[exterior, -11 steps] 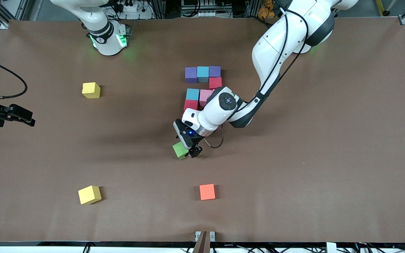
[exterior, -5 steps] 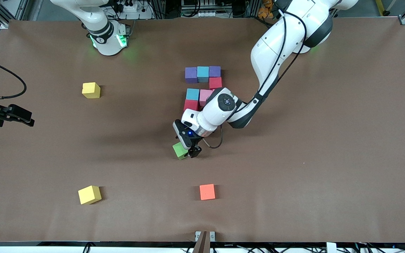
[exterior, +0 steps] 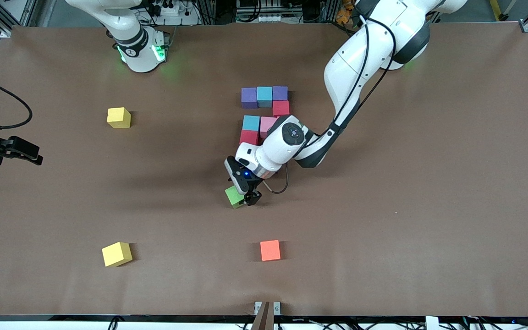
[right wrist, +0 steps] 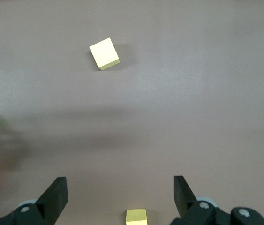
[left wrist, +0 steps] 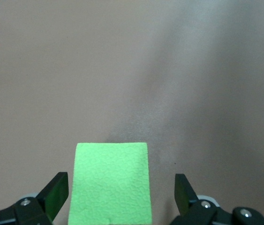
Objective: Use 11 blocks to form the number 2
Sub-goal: 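Grasp the green cube with the left gripper while the right gripper reaches yellow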
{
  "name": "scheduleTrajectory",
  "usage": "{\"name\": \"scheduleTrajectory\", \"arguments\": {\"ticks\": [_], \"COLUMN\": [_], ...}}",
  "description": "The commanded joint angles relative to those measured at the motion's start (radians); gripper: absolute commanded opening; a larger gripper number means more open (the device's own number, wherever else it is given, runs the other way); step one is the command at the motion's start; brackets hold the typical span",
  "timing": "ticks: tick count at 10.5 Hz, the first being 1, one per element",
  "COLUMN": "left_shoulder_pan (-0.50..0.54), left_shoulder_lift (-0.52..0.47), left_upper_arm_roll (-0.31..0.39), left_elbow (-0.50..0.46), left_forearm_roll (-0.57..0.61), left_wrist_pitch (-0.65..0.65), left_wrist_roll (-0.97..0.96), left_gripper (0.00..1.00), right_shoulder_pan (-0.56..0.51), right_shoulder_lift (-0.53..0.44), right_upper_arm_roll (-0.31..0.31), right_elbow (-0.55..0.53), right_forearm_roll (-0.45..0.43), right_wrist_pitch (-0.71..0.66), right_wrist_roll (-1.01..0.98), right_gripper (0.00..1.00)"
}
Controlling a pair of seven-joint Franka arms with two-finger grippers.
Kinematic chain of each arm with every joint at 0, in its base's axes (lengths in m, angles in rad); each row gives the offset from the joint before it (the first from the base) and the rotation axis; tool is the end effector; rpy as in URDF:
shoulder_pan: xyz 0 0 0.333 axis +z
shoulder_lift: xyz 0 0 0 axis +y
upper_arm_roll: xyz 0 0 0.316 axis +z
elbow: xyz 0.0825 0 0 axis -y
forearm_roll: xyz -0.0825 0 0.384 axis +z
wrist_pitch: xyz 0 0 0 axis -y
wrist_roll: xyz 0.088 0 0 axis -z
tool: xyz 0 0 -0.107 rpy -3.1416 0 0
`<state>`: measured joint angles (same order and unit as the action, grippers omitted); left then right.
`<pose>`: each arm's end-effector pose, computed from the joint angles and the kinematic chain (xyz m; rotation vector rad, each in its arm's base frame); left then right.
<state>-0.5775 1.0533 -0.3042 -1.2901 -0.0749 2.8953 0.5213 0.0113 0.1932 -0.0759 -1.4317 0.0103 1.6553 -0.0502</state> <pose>0.5582 -0.5491 0.1837 2.2932 -1.4179 0.7339 0.6197 -0.0345 0.5849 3.1351 -0.0211 0.0481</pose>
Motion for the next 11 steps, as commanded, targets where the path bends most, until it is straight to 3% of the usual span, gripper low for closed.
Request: {"name": "scheduleTrajectory", "arguments": {"ticks": [1,4,5,7,11], "left_shoulder_pan": [-0.018,-0.016,-0.012,0.007,0.149], "left_shoulder_lift": [0.019,0.019,0.014,-0.045,-0.255], "left_upper_arm_roll": [0.023,0.024,0.025,0.025,0.004], "left_elbow": [0.034,0.032,0.029,0.023,0.0], "left_forearm_roll": [-0.02,-0.02,-0.019,0.009,0.035], "left_wrist_pitch": [0.013,0.013,0.013,-0.013,-0.446], "left_wrist_roll": [0.063,0.069,0.071,0.069,0.071], "left_gripper": [0.44,0.41,0.27,0.16,0.15], "right_shoulder_pan": [-0.016,-0.017,-0.019,-0.017,-0.019], "right_shoulder_lift": [-0.009,-0.015,-0.02,-0.02,-0.023], "right_upper_arm_roll": [0.019,0.016,0.015,0.016,0.011], "right_elbow": [-0.004,-0.003,-0.003,-0.003,0.007], "right_forearm_roll": [-0.013,-0.013,-0.015,-0.015,-0.013], "right_wrist_pitch": [-0.002,-0.009,-0.008,-0.009,-0.028], "right_wrist_roll": [0.015,0.015,0.015,0.016,0.009], "right_gripper": [1.0,1.0,1.0,1.0,1.0]}}
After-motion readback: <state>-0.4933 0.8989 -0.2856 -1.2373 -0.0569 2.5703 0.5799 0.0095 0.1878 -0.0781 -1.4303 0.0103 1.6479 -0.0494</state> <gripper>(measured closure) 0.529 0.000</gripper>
